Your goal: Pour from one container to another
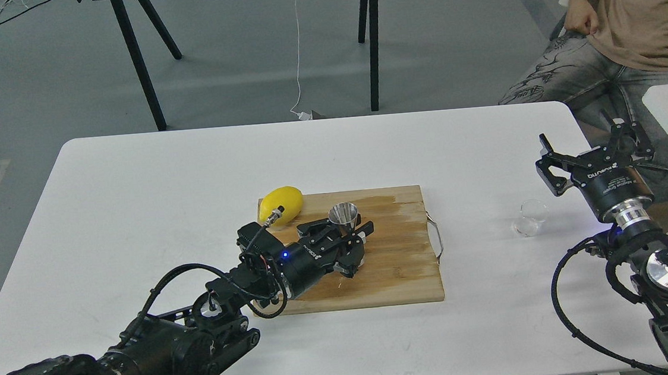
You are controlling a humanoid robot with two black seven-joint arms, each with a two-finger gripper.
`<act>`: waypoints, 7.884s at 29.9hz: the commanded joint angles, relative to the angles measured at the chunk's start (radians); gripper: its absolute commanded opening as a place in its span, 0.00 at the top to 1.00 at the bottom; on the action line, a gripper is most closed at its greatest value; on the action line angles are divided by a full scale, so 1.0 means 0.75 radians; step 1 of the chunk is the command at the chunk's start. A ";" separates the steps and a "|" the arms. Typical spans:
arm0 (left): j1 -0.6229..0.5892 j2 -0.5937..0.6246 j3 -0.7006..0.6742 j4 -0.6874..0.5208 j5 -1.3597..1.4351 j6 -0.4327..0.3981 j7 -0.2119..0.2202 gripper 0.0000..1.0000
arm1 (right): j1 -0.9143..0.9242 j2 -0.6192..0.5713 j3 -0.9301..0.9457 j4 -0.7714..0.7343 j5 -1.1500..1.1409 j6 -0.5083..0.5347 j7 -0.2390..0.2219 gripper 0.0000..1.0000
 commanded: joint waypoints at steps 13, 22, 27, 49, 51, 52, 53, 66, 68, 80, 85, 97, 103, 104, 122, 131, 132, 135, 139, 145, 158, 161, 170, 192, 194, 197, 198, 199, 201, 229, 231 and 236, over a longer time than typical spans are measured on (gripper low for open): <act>-0.002 0.000 0.003 0.000 0.000 0.000 0.000 0.48 | 0.000 -0.001 0.001 -0.002 0.000 0.000 0.000 0.02; 0.018 0.000 0.005 0.000 -0.002 0.000 0.000 0.11 | 0.000 -0.001 -0.001 -0.002 0.000 0.000 0.000 0.02; 0.037 0.000 0.005 0.000 0.000 0.000 0.000 0.09 | -0.002 -0.001 -0.003 -0.002 0.000 0.000 0.000 0.02; 0.121 0.000 0.005 -0.014 0.002 0.000 0.000 0.08 | -0.008 -0.001 -0.003 0.000 0.000 0.000 0.000 0.02; 0.119 0.000 0.005 -0.016 0.002 0.000 0.000 0.08 | -0.008 -0.001 -0.003 0.000 0.002 0.000 0.000 0.02; 0.119 0.000 0.005 -0.016 0.002 0.000 0.000 0.08 | -0.008 -0.001 -0.003 0.000 0.000 0.000 0.000 0.02; 0.119 0.000 0.005 -0.016 0.002 0.000 0.000 0.08 | -0.008 -0.001 -0.003 0.000 0.000 0.000 0.000 0.02; 0.117 0.057 0.005 -0.018 0.002 0.000 0.000 0.08 | -0.008 -0.001 -0.003 0.000 0.000 0.000 0.000 0.02; 0.117 0.063 0.005 -0.020 0.002 0.000 0.000 0.08 | -0.008 -0.001 -0.003 0.000 0.002 0.000 0.000 0.01; 0.147 0.239 -0.010 -0.220 -0.012 0.000 0.000 0.08 | -0.008 -0.001 -0.003 -0.002 0.000 0.000 0.000 0.01; 0.145 0.435 -0.012 -0.353 -0.216 0.000 0.000 0.09 | -0.006 -0.001 -0.003 -0.002 0.000 0.000 0.000 0.02; 0.113 0.863 -0.310 -0.519 -0.985 -0.662 0.000 0.08 | 0.000 -0.003 -0.009 0.002 0.000 0.000 -0.004 0.02; 0.107 0.961 -0.468 -0.440 -1.347 -1.303 0.000 0.08 | 0.008 -0.011 -0.080 0.008 -0.006 0.000 -0.014 0.01; 0.105 0.969 -0.478 -0.415 -1.417 -1.303 0.000 0.08 | 0.008 -0.011 -0.086 0.010 -0.006 0.000 -0.016 0.02; 0.074 0.978 -0.562 -0.163 -2.011 -1.303 0.000 0.05 | 0.014 -0.017 -0.086 0.027 0.004 0.000 -0.022 0.02; 0.076 0.937 -0.562 -0.129 -2.011 -1.303 0.000 0.05 | -0.004 -0.031 -0.052 0.110 0.165 0.000 -0.022 0.02; 0.076 0.929 -0.560 -0.129 -2.011 -1.303 0.000 0.05 | -0.008 -0.035 -0.054 0.145 0.235 0.000 -0.022 0.01; 0.076 0.918 -0.562 -0.127 -2.011 -1.303 0.000 0.05 | -0.071 -0.092 -0.052 0.272 0.429 0.000 -0.022 0.02; 0.076 0.902 -0.562 -0.124 -2.011 -1.303 0.000 0.05 | -0.182 -0.148 0.005 0.496 0.609 -0.223 -0.012 0.02; 0.086 0.902 -0.558 -0.124 -2.011 -1.303 0.000 0.05 | -0.345 -0.132 0.275 0.779 0.630 -0.918 0.022 0.02; 0.090 0.902 -0.550 -0.124 -2.007 -1.303 0.000 0.05 | -0.350 -0.123 0.237 0.863 0.610 -1.303 0.164 0.02; 0.092 0.902 -0.550 -0.124 -2.007 -1.303 0.000 0.05 | -0.335 -0.123 0.147 0.839 0.565 -1.303 0.166 0.02; 0.094 0.904 -0.548 -0.120 -2.007 -1.303 0.000 0.05 | -0.241 -0.082 -0.002 0.647 0.536 -1.303 0.164 0.02; 0.096 0.902 -0.548 -0.100 -2.004 -1.303 0.000 0.05 | -0.074 0.028 -0.113 0.387 0.466 -1.303 0.145 0.02; 0.096 0.902 -0.548 -0.100 -2.004 -1.303 0.000 0.05 | -0.057 0.036 -0.113 0.376 0.464 -1.303 0.145 0.02; 0.096 0.902 -0.546 -0.100 -2.004 -1.303 0.000 0.05 | -0.039 0.046 -0.133 0.350 0.458 -1.303 0.145 0.02; 0.096 0.902 -0.548 -0.100 -2.004 -1.303 0.000 0.05 | -0.029 0.046 -0.144 0.336 0.458 -1.303 0.145 0.02; 0.096 0.902 -0.548 -0.100 -2.004 -1.303 0.000 0.05 | -0.018 0.048 -0.150 0.325 0.458 -1.303 0.145 0.02; 0.096 0.902 -0.548 -0.100 -2.004 -1.303 0.000 0.05 | -0.004 0.055 -0.160 0.303 0.458 -1.303 0.145 0.02; 0.098 0.900 -0.548 -0.090 -2.004 -1.303 0.000 0.05 | 0.049 0.100 -0.199 0.205 0.444 -1.303 0.145 0.33; 0.098 0.900 -0.546 -0.090 -2.004 -1.303 0.000 0.05 | 0.047 0.100 -0.199 0.200 0.444 -1.303 0.145 0.35; 0.098 0.900 -0.546 -0.090 -2.004 -1.303 0.000 0.05 | 0.047 0.098 -0.201 0.200 0.444 -1.303 0.143 0.37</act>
